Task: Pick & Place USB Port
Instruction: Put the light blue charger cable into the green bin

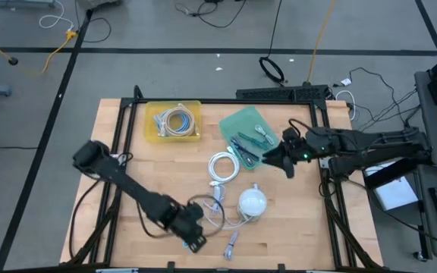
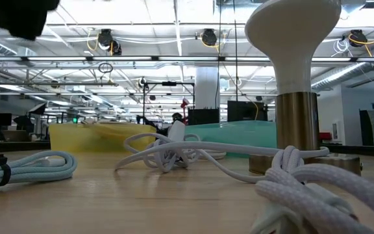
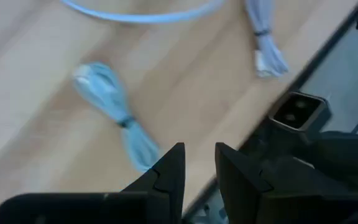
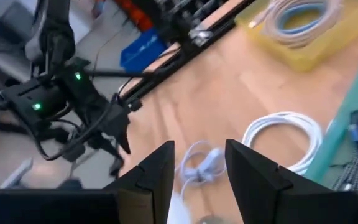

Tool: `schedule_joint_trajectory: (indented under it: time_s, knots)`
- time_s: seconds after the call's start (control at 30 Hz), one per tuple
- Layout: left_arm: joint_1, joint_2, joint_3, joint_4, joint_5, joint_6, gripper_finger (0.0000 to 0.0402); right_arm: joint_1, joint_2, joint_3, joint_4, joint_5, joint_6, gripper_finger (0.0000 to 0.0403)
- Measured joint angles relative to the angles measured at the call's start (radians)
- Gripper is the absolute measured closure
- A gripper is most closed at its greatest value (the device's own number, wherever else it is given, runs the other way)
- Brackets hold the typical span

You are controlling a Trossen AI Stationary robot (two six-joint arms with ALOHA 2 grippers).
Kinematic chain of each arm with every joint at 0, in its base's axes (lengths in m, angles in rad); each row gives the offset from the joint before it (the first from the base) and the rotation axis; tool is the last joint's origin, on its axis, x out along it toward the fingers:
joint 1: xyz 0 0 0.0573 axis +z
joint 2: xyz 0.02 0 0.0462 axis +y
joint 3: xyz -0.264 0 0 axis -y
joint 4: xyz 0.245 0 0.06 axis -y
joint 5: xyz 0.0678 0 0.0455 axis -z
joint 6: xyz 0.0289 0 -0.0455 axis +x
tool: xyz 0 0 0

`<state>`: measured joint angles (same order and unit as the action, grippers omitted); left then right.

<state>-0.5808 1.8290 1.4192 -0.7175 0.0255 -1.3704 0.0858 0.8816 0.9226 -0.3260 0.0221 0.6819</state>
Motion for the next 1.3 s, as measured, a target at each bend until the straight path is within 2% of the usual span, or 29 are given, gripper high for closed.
schedule_joint_trajectory:
  time_s: [0.1, 0.2, 0.33, 0.57, 0.77, 1.07, 1.3]
  knots:
    - [-0.012, 0.113, 0.182, -0.186, 0.012, -0.013, 0.0311, 0.064, -0.01, 0.0, -0.003, 0.028, -0.021, 0.0269]
    - [-0.018, 0.209, 0.319, -0.284, 0.004, -0.02, 0.0311, 0.116, -0.011, 0.0, 0.003, 0.058, -0.028, 0.0269]
    - [-0.019, 0.294, 0.423, -0.369, 0.004, -0.049, 0.0306, 0.167, -0.011, 0.0, 0.004, 0.06, -0.031, 0.0269]
    - [-0.019, 0.352, 0.428, -0.469, 0.077, -0.128, 0.0243, 0.233, -0.011, 0.0, -0.003, 0.063, -0.023, 0.0269]
    - [-0.017, 0.355, 0.429, -0.515, 0.065, -0.16, 0.0191, 0.284, -0.011, 0.0, -0.001, 0.11, -0.02, 0.0269]
    - [0.005, 0.387, 0.428, -0.51, 0.037, -0.127, 0.0189, 0.346, -0.011, 0.0, 0.008, 0.18, -0.013, 0.0269]
    - [0.017, 0.45, 0.416, -0.513, 0.09, -0.09, 0.019, 0.386, -0.011, 0.0, 0.031, 0.192, -0.008, 0.0269]
